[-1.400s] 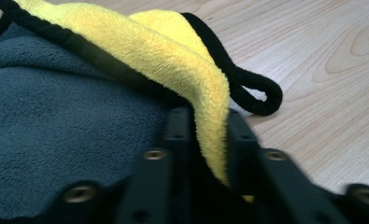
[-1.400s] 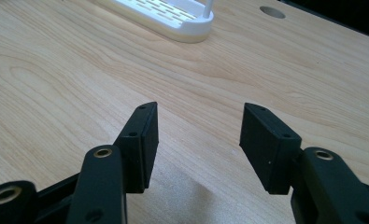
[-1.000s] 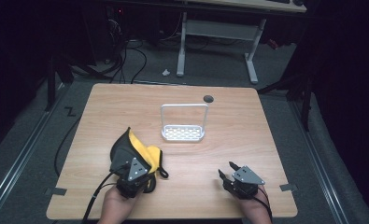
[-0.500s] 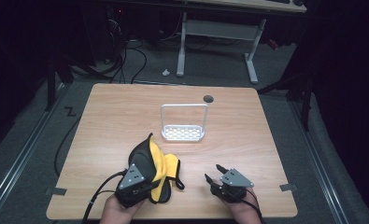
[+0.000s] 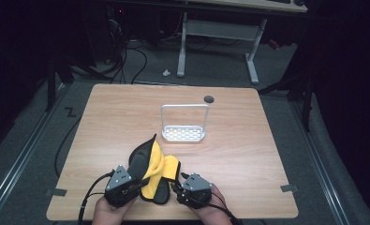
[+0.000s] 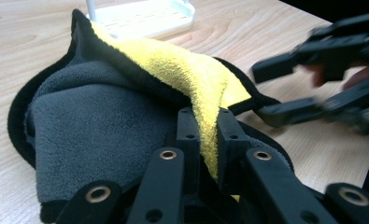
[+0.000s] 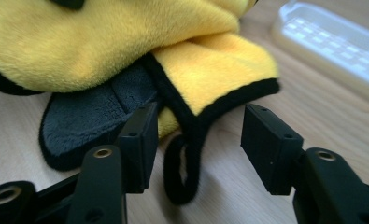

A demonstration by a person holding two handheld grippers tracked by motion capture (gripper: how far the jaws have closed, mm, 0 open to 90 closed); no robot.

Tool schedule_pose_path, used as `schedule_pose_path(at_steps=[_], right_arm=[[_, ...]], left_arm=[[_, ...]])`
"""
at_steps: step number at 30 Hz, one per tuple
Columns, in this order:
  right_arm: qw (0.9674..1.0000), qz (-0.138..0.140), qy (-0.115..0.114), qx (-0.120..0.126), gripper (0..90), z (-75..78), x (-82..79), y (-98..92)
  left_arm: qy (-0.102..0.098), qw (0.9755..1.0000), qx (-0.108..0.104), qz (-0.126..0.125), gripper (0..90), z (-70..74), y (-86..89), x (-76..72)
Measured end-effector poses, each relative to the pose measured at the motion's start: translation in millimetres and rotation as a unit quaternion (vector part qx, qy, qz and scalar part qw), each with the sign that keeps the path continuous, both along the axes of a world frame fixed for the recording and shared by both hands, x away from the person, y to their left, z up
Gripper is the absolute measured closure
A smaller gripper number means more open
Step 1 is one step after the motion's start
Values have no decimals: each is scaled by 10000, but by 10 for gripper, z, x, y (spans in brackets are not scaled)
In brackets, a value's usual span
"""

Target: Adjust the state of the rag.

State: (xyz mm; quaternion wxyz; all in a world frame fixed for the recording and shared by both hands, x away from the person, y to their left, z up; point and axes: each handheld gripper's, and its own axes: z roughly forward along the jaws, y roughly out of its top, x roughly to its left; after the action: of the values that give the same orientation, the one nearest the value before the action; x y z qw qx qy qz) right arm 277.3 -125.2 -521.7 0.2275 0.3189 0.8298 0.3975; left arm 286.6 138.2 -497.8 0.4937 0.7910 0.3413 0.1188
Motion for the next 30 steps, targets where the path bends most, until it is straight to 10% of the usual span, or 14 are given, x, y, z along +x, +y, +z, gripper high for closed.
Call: schedule_pose_path(at_steps=[6,19,30], right_arm=[[9996,-248,-4,-118,856,10,135,66],[9947,-1027,-102,-21,859,90,238,-549],[9846,-1733,-170,135,859,137,325,-1028]], left_arm=[[-90,9996,-102,250,821,65,181,31],[34,9940,-404,1021,823,68,693,208],[131,9922,-492,1137,822,36,798,250]])
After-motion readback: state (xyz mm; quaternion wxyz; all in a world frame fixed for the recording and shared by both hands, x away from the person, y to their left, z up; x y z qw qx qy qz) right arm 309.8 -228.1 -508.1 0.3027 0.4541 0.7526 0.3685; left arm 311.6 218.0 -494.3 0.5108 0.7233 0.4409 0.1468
